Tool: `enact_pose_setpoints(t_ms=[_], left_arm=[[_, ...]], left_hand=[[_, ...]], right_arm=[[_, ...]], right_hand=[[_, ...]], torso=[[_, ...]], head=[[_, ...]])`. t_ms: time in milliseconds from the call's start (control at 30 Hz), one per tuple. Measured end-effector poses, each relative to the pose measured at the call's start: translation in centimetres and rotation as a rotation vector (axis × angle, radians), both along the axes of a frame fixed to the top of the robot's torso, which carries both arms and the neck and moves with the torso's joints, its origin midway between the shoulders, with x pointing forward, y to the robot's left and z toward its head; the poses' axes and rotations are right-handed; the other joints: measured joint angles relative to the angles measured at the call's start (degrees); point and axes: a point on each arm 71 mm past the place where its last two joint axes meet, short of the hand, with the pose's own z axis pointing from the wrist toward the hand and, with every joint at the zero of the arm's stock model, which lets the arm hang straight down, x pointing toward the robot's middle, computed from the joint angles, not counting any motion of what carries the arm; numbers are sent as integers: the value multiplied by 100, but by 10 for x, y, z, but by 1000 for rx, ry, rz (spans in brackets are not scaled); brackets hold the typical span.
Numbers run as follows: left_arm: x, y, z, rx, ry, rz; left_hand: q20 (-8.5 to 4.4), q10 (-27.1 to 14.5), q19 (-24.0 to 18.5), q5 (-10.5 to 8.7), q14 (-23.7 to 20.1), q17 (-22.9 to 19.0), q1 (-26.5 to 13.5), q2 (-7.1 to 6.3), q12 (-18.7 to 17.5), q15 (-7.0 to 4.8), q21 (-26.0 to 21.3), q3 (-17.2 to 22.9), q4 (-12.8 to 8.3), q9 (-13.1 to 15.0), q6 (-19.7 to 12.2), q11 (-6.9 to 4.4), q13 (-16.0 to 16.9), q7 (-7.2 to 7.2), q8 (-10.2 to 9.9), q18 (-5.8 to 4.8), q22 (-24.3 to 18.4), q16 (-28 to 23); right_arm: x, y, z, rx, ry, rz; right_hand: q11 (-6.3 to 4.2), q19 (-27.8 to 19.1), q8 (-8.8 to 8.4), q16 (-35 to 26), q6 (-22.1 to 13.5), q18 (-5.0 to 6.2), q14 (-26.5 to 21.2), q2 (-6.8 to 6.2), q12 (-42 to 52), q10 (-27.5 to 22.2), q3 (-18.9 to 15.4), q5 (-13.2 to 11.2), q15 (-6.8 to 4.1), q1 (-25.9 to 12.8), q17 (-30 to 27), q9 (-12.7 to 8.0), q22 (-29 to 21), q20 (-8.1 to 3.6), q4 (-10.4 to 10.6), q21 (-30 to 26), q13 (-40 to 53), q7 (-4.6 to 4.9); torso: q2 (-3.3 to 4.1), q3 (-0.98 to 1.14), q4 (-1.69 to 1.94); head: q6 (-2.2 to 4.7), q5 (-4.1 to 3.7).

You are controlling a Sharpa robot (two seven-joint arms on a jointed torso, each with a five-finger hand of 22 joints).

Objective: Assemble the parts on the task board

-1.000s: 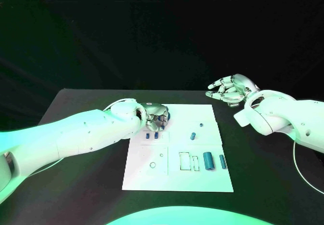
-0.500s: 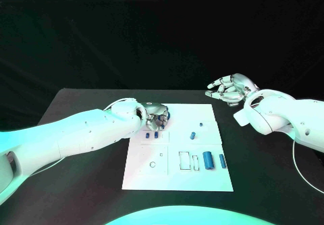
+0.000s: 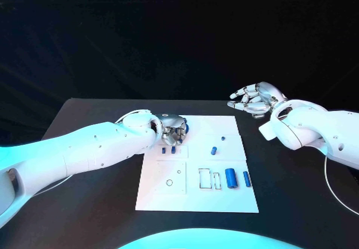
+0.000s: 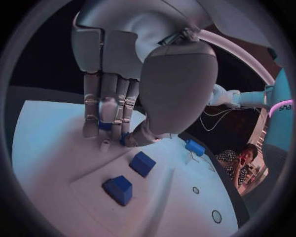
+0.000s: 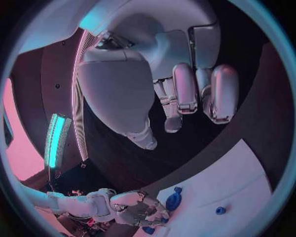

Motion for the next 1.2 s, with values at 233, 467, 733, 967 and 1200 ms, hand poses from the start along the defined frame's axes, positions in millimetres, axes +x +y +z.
enact_pose_setpoints(t_ms=[233, 467, 733, 967, 1200], left_arm=[[-2, 9, 5, -39, -8, 16], [-4, 19, 20, -90, -13, 34], [-7, 31, 26, -112, -3, 57], [-3, 41, 23, -96, 16, 88], [0, 42, 19, -76, 37, 100]], left_hand=[[-20, 92, 20, -1, 39, 10, -34, -12, -178, -3, 37, 19, -45, 1, 62, 13, -41, -1, -88, 0, 53, 0], [0, 142, 41, -1, 40, 37, -34, -12, -216, -3, 37, 3, -61, 1, 83, 2, -50, 18, -117, 0, 69, 22], [0, 148, 40, 0, 40, 37, -80, -13, -273, -3, 45, 4, -61, 1, 102, 1, -59, -1, -127, 0, 81, 22], [0, 182, 40, -25, 40, 5, -102, -35, -298, -3, 56, -12, -76, 1, 102, 2, -65, -1, -145, 0, 80, 22], [-1, 182, 40, -25, 39, 4, -101, -35, -298, -3, 56, -12, -76, 1, 102, 3, -70, -1, -145, 0, 80, 21]], right_arm=[[0, 0, 0, 0, 0, 0], [0, -1, 0, -1, 0, -2], [0, -2, 0, -2, 0, -4], [0, -3, 0, -3, -1, -4], [0, -2, 0, -4, -2, -3]], right_hand=[[1, 0, 0, 0, 0, 0, 0, 0, 0, 0, 0, 0, 0, 0, 5, 0, 0, 0, 0, 0, 0, 0], [1, 0, 23, 0, 0, 0, 0, 0, 0, 1, 0, 0, 0, 0, 4, 0, -1, 0, 0, 0, -7, 0], [9, 0, 22, 0, -1, 1, 0, 0, 0, 9, 0, 0, 0, 0, 4, 0, -1, 0, 0, 0, -7, -1], [9, 0, 22, 0, -1, 0, 0, 0, 0, 10, 0, 0, 0, 0, 3, 0, -2, 0, 0, 0, -7, -1], [10, 0, 22, 0, -9, 1, 0, 0, 0, 10, 0, 0, 0, 0, 3, 0, -2, 0, 0, 0, -7, -9]], torso=[[-1, 0, -1], [-9, 7, 1], [-9, 7, 4], [-2, 7, 7], [3, -3, 4]], head=[[27, 3], [48, 6], [55, 15], [47, 19], [29, 26]])
